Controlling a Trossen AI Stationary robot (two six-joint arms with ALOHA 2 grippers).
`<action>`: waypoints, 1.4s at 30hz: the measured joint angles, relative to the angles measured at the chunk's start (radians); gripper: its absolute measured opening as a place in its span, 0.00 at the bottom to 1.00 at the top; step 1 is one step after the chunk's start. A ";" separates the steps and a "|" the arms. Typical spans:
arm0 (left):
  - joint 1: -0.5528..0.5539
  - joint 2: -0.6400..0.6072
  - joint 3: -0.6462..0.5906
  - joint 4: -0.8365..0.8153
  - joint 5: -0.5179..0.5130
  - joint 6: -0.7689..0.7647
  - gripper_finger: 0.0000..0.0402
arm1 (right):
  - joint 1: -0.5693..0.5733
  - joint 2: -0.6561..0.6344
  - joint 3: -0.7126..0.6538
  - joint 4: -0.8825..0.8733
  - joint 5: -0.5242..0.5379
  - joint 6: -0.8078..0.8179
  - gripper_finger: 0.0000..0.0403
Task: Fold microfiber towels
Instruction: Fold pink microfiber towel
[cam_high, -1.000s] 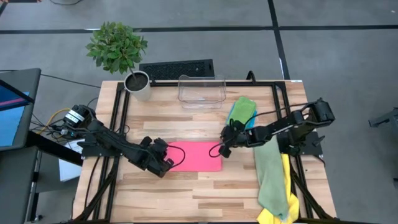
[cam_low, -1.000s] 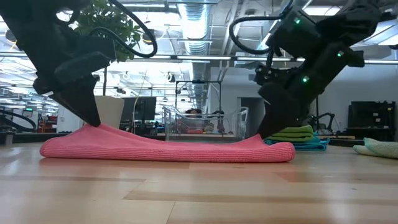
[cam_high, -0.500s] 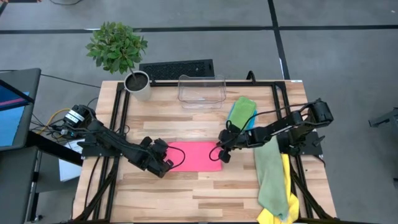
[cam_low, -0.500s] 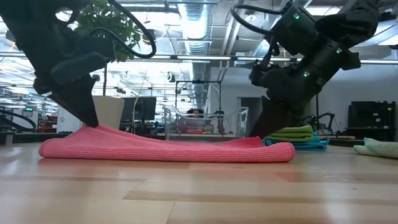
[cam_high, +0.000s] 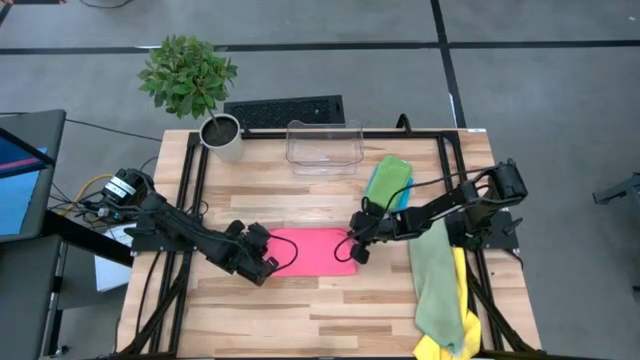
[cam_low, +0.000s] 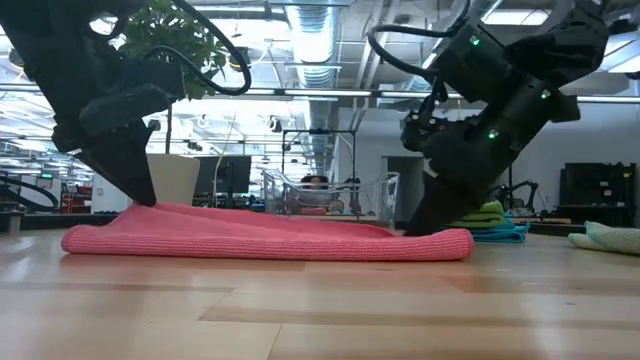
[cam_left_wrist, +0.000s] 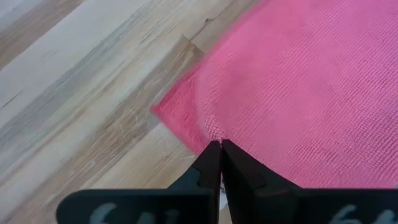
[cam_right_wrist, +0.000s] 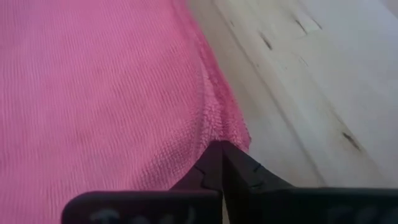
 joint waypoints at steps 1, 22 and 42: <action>0.000 0.000 0.000 -0.002 0.004 0.000 0.00 | 0.000 0.018 0.001 0.006 0.002 0.001 0.05; -0.005 0.000 0.000 -0.019 0.046 0.023 0.00 | -0.043 -0.076 0.003 -0.011 0.070 -0.087 0.04; -0.006 0.000 0.000 -0.017 0.043 0.036 0.00 | -0.011 -0.025 0.004 0.038 -0.005 -0.074 0.06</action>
